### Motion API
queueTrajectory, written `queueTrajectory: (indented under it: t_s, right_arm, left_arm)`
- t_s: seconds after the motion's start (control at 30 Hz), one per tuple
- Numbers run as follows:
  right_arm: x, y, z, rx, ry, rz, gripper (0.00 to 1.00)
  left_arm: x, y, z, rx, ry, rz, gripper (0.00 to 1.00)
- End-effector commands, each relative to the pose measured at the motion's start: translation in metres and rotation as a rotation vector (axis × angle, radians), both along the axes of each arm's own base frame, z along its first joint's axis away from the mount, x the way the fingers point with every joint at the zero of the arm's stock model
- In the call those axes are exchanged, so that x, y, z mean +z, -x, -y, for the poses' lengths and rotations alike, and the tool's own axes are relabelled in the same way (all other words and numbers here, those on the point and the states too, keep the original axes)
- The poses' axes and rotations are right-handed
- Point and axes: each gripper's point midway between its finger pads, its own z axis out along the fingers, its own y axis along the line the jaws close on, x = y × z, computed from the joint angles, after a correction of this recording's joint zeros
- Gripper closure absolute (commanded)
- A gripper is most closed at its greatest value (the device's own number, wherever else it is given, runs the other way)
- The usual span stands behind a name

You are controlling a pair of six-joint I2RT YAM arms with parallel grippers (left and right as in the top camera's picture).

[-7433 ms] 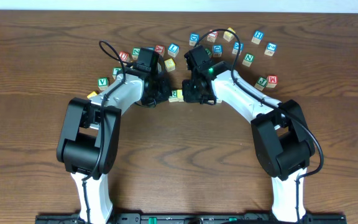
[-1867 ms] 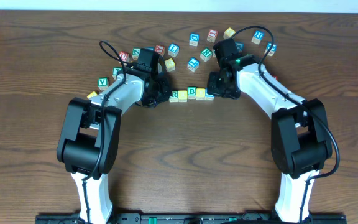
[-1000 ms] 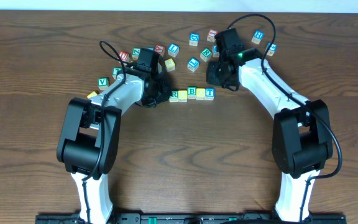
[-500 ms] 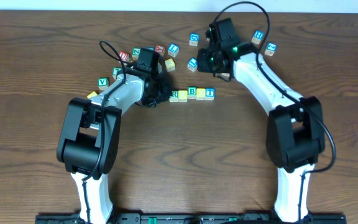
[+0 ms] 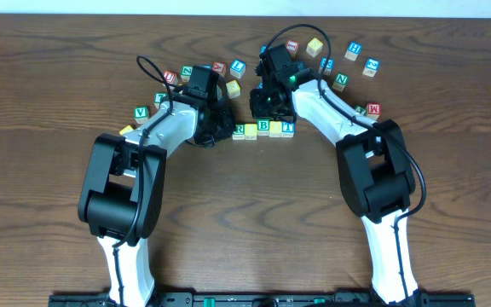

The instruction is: Spell out ROBOT

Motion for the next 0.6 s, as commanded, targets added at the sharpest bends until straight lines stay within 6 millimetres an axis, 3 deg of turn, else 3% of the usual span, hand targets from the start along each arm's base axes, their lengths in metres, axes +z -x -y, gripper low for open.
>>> queueTrajectory:
  t_s: [0.0,0.57]
  right_arm:
    - [0.0046,-0.0019,-0.0022,0.020,-0.003,0.011,0.92]
    - [0.0018,0.0038,-0.0002,0.021,0.015,-0.010,0.98]
  left_arm:
    - [-0.0134,0.0061,-0.0001,-0.010,-0.011,-0.031,0.93]
    - [-0.0125,0.0027,0.0006,-0.020,-0.013,-0.011,0.93]
